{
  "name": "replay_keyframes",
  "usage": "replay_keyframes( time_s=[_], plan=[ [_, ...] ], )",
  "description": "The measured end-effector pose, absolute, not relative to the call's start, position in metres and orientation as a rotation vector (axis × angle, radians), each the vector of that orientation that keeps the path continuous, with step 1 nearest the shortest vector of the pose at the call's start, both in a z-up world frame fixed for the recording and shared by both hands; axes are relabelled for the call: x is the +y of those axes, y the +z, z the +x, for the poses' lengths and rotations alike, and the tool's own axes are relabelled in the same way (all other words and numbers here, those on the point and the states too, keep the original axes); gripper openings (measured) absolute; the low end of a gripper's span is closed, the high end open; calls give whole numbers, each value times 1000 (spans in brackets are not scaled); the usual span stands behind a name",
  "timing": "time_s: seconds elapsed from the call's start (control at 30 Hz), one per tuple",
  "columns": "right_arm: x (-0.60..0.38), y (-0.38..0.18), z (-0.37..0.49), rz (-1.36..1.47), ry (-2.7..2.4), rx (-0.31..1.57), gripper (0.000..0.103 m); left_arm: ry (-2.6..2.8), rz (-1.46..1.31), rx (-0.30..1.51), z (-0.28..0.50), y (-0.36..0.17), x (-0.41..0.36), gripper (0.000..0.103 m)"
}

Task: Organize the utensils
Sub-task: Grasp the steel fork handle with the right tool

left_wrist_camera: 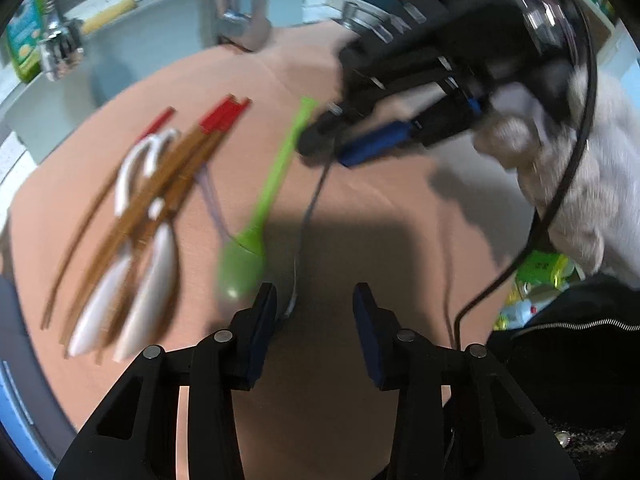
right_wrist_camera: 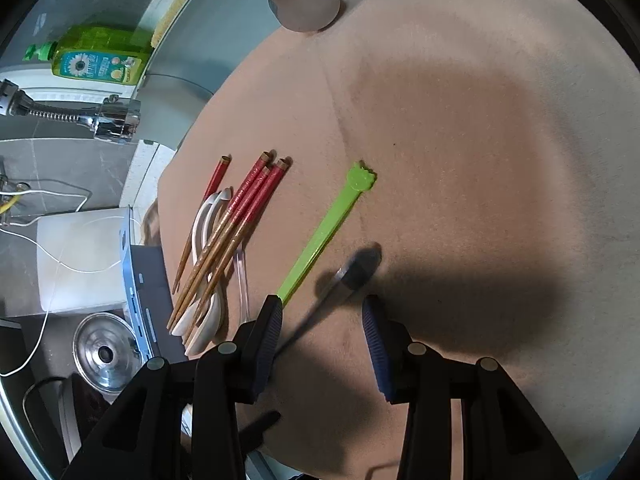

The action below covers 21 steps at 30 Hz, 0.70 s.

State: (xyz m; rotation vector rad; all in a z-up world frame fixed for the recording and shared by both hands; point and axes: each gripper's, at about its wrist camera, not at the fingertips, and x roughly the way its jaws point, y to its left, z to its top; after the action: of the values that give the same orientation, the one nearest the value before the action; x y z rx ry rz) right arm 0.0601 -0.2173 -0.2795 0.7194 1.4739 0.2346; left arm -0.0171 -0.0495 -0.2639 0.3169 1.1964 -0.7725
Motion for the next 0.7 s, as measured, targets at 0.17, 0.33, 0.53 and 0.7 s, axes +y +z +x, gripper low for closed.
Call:
replay_keyframes(
  time_s=[0.17,0.33,0.53,0.7],
  plan=[
    [-217,-279,61,717,235,1473,38,-771,323,1196,-25,-267,-53,38],
    [-218,-279,59,718,236,1474,38,-723,351,1176,-23,-261,-46,38],
    [-208,-276,63,654,227,1494,38,-745,400,1211,-29,-270,-52,38],
    [-197,-274,70,562,198,1538,38,-748,403,1216,-35,-275,-56,38]
  ],
)
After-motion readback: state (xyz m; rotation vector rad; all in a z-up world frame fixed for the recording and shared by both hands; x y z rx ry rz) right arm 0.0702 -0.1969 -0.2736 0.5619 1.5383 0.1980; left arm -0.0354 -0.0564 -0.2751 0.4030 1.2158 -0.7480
